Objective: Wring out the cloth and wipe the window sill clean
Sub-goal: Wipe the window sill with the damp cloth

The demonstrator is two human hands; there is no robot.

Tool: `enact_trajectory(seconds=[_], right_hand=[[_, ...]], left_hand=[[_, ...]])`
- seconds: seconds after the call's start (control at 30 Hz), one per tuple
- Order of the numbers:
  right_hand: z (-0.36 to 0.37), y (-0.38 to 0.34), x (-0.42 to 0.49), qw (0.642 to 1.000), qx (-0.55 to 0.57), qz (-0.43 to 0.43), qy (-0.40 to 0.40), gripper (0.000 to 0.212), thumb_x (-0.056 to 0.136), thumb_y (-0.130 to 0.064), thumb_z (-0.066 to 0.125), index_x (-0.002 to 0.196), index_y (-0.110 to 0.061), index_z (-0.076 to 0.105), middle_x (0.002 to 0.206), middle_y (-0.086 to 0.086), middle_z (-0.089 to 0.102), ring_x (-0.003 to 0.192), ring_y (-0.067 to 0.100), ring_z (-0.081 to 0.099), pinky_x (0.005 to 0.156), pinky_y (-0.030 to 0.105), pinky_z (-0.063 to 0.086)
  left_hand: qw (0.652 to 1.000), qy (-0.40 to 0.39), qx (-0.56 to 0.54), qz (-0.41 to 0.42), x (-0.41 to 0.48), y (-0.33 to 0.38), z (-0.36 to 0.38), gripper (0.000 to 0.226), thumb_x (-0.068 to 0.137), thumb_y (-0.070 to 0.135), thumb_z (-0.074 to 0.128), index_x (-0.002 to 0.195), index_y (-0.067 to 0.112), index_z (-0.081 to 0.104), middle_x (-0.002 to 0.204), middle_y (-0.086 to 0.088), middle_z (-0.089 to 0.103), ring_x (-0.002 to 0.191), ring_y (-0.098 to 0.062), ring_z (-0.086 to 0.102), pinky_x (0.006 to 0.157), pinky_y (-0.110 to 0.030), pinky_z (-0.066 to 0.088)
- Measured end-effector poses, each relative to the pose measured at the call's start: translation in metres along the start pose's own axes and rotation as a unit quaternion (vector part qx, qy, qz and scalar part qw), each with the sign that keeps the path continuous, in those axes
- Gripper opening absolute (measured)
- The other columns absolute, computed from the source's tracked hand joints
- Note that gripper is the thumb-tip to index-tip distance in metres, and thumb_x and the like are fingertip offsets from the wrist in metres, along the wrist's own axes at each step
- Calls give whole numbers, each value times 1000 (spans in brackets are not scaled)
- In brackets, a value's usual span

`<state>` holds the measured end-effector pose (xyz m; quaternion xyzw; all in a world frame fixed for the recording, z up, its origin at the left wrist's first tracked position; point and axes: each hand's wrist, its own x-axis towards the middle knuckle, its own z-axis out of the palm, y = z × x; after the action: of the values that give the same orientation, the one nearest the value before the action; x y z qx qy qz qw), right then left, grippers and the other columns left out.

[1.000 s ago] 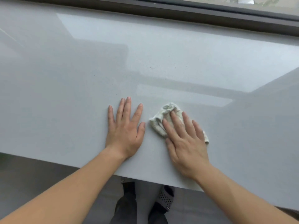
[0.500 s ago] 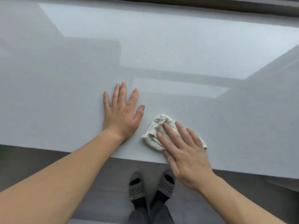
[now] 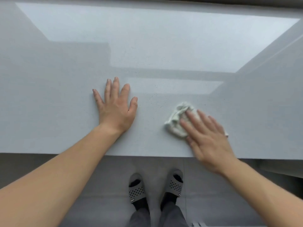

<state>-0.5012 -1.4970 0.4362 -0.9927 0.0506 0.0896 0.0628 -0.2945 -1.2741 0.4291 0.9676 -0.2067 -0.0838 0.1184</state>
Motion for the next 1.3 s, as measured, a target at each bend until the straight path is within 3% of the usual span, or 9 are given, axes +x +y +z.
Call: enact_trajectory(seconds=[0.13, 0.2, 0.4, 0.63, 0.8, 0.87, 1.07, 1.23, 1.3], right_hand=[[-11, 34, 43, 962, 76, 258, 52, 59, 99, -48, 16, 157, -40, 16, 167, -8, 6, 153, 23, 5, 120, 46, 9], [-7, 8, 46, 953, 66, 287, 74, 59, 99, -44, 21, 157, -35, 20, 167, -4, 12, 153, 27, 8, 118, 49, 13], [-4, 12, 21, 999, 27, -16, 20, 53, 101, -40, 31, 154, -37, 30, 165, -6, 21, 153, 25, 12, 120, 47, 15], [-34, 58, 158, 971, 86, 217, 48, 53, 104, -39, 20, 157, -40, 13, 167, -9, 0, 153, 21, -7, 122, 43, -3], [-29, 52, 132, 998, 23, -50, 17, 53, 103, -44, 25, 156, -40, 21, 166, -9, 12, 154, 23, 4, 122, 43, 5], [-39, 90, 157, 997, 20, -76, 16, 52, 102, -46, 25, 155, -42, 25, 165, -12, 15, 154, 22, 9, 122, 43, 8], [-50, 94, 227, 982, 72, 165, 54, 57, 101, -41, 25, 157, -37, 16, 168, -6, 4, 154, 26, -1, 122, 48, 3], [-36, 67, 181, 995, 28, -98, 21, 55, 101, -46, 28, 155, -38, 25, 166, -8, 16, 154, 25, 9, 122, 46, 10], [-44, 96, 206, 991, 14, -129, 13, 55, 100, -48, 27, 155, -40, 27, 165, -10, 17, 153, 25, 13, 121, 44, 12]], left_hand=[[995, 17, -81, 56, 14, 31, 4, 63, 94, 45, 30, 152, 19, 34, 167, -6, 11, 154, -21, 1, 122, -45, -10], [991, 12, -123, 50, 28, 52, 8, 63, 94, 44, 31, 152, 20, 33, 167, -5, 10, 154, -20, 2, 122, -43, -8], [999, -14, 38, 14, 44, 74, 23, 65, 97, 51, 16, 158, 27, 11, 168, -2, -3, 153, -21, -10, 121, -53, -8], [999, -4, 43, 2, 43, 77, 22, 73, 98, 53, 20, 158, 22, -9, 166, -6, -16, 151, -18, -18, 122, -50, -9], [998, -21, 62, -7, 44, 79, 20, 74, 97, 55, 16, 159, 18, -1, 167, -4, -13, 151, -16, -19, 122, -50, -7], [998, -23, 64, -9, 44, 80, 20, 74, 96, 55, 16, 159, 19, 1, 167, -4, -12, 151, -16, -18, 122, -50, -6], [997, -26, 65, -15, 43, 81, 19, 73, 97, 55, 15, 159, 20, -1, 167, -3, -13, 151, -15, -20, 122, -50, -4], [999, -13, 48, -7, 46, 81, 20, 74, 96, 54, 23, 159, 18, 12, 168, -5, -2, 153, -17, -10, 122, -52, -1], [1000, -4, 22, -4, 47, 79, 21, 74, 94, 54, 27, 158, 18, 17, 168, -5, 2, 153, -17, -7, 122, -51, -1]])
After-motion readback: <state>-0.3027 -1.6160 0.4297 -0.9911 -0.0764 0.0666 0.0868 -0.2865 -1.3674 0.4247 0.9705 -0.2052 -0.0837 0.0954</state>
